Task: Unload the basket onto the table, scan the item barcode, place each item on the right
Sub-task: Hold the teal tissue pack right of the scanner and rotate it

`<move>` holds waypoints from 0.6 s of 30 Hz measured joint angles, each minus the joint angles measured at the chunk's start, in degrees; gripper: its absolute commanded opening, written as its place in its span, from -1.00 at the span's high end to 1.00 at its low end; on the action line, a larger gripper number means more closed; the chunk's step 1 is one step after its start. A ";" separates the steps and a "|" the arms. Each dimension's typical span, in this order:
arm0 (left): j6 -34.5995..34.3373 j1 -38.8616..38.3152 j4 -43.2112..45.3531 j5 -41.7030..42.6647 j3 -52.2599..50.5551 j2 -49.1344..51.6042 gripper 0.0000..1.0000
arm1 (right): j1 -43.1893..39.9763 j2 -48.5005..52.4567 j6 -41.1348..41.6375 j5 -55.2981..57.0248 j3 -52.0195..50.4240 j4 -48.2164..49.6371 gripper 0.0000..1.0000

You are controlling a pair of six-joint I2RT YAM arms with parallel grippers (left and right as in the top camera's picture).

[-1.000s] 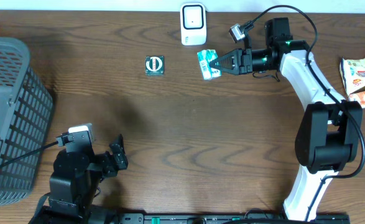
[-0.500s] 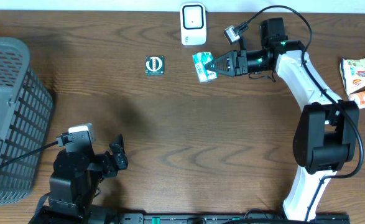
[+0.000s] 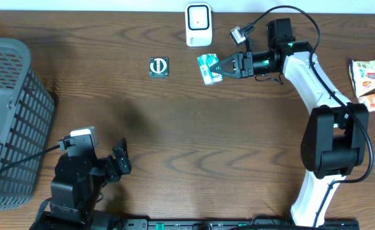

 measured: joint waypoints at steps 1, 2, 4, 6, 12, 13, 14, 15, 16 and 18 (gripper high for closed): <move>-0.02 0.00 0.00 0.00 0.00 0.00 -0.95 | 0.00 0.00 0.00 0.17 0.00 0.00 0.98; 0.00 0.00 0.00 0.00 0.00 0.00 -0.96 | 0.00 0.00 0.00 0.31 0.00 0.00 0.98; 0.00 0.00 0.00 0.00 0.00 0.00 -0.96 | 0.00 0.00 0.00 0.63 0.00 0.00 0.98; 0.00 0.00 0.00 0.00 0.00 0.00 -0.96 | 0.00 0.00 0.00 0.98 0.00 -0.02 0.98; 0.00 0.00 0.00 0.00 0.00 0.00 -0.96 | 0.00 0.00 0.02 3.02 0.00 -0.07 0.98; 0.00 0.00 0.00 0.00 0.00 0.00 -0.95 | 0.00 0.00 0.02 3.54 0.00 -0.11 0.98; 0.00 0.00 0.00 0.00 0.00 0.00 -0.96 | 0.02 0.00 0.02 3.91 0.00 -0.22 0.98; 0.00 0.00 0.00 0.00 0.00 0.00 -0.95 | 0.02 0.00 0.02 4.87 0.00 -0.55 0.98; 0.00 0.00 0.00 0.00 0.00 0.00 -0.96 | 0.02 0.00 0.02 5.42 0.00 -0.83 0.98; 0.00 0.00 0.00 0.00 0.00 0.00 -0.95 | 0.20 0.00 1.05 9.35 0.00 -2.32 0.98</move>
